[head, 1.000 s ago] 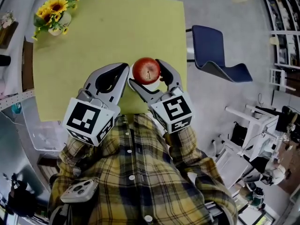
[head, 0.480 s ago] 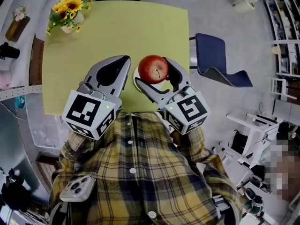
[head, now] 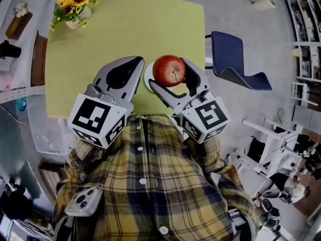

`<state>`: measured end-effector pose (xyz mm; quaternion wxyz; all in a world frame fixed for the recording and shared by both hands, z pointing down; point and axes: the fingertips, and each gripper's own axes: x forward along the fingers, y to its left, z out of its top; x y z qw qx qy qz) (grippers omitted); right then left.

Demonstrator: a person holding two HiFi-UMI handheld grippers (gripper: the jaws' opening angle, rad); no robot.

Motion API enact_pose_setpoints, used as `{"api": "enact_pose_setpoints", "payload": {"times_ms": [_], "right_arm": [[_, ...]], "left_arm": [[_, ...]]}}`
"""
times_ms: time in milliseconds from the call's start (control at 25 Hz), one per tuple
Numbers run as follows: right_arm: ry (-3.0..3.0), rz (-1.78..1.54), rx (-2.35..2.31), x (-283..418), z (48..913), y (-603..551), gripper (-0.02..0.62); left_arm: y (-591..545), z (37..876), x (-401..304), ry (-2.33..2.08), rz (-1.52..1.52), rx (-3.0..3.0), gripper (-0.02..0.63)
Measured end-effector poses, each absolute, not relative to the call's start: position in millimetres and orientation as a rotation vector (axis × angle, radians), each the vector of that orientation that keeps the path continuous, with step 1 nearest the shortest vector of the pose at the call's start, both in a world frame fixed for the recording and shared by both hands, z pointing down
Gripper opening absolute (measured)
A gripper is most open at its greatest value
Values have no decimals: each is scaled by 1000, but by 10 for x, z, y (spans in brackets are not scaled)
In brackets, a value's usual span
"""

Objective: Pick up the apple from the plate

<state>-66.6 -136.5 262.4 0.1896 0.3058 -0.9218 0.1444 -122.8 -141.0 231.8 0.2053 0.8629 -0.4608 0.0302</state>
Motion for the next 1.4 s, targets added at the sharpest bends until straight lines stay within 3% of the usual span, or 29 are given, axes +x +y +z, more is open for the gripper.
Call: {"api": "enact_pose_setpoints", "payload": {"times_ms": [1400], "right_arm": [[-2532,418,868,-547,2751,-1245,391]], "left_arm": [[-1350,2517,-1157,-1182,153,2399,6]]}}
